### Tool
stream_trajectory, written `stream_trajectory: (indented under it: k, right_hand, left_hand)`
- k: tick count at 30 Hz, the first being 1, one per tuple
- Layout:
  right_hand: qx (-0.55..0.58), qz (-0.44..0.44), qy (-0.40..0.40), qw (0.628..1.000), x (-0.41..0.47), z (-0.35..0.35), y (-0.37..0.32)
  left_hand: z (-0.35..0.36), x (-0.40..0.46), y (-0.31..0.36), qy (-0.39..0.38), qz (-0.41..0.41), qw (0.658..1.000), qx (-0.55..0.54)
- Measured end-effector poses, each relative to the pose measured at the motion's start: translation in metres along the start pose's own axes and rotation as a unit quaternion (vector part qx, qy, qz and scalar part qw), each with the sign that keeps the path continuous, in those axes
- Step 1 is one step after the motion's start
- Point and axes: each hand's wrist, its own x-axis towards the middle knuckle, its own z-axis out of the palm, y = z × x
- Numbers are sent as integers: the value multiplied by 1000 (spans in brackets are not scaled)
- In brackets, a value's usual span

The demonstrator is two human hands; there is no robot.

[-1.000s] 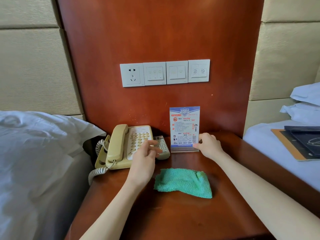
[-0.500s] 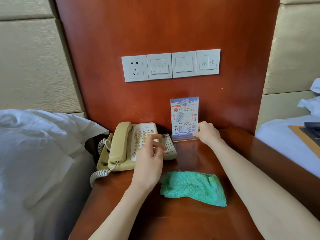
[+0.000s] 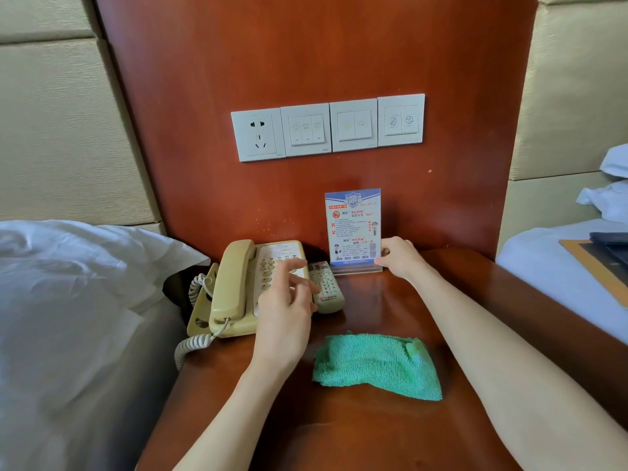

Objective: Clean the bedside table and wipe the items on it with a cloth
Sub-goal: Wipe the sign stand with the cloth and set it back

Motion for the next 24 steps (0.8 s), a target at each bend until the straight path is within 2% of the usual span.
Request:
stream_trajectory:
  k: [8,24]
  right_hand:
    - [15,8,-26,1000,5,-6,2]
    - [34,27,1,999,-18,-30,-8]
  left_hand:
    - [-3,0,2,5,-8,1000,-19]
    - [-2,1,4,-4,-26,1000,-2]
